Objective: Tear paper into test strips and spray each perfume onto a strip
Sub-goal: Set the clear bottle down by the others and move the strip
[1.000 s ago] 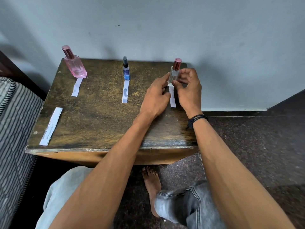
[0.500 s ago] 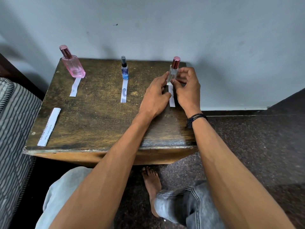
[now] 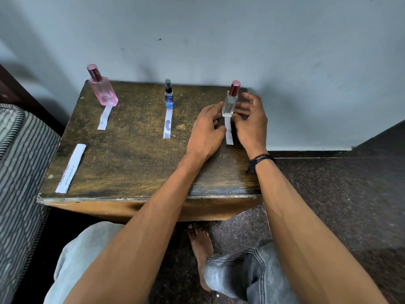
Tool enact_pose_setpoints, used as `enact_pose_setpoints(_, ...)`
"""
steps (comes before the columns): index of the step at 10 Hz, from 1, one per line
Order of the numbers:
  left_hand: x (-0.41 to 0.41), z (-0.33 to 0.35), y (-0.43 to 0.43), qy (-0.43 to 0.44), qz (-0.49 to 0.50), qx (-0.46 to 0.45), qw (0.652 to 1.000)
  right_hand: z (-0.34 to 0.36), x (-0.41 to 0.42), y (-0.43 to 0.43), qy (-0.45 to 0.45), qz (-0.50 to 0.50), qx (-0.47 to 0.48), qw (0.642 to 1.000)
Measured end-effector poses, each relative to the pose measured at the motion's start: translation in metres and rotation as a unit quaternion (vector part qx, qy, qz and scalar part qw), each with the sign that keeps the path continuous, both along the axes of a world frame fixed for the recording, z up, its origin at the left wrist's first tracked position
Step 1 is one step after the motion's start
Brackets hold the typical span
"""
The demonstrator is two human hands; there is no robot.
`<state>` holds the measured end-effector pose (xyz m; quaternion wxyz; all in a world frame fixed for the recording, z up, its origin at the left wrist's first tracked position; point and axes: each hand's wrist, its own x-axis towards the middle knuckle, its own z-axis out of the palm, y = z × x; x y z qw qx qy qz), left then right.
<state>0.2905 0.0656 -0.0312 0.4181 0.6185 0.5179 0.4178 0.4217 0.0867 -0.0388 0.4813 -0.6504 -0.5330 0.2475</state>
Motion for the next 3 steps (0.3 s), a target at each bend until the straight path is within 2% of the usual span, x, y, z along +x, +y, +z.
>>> enact_pose_setpoints(3, -0.031, 0.009, -0.036, 0.031, 0.044, 0.033, 0.998, 0.003, 0.004, -0.006, 0.045, -0.045, 0.011, 0.998)
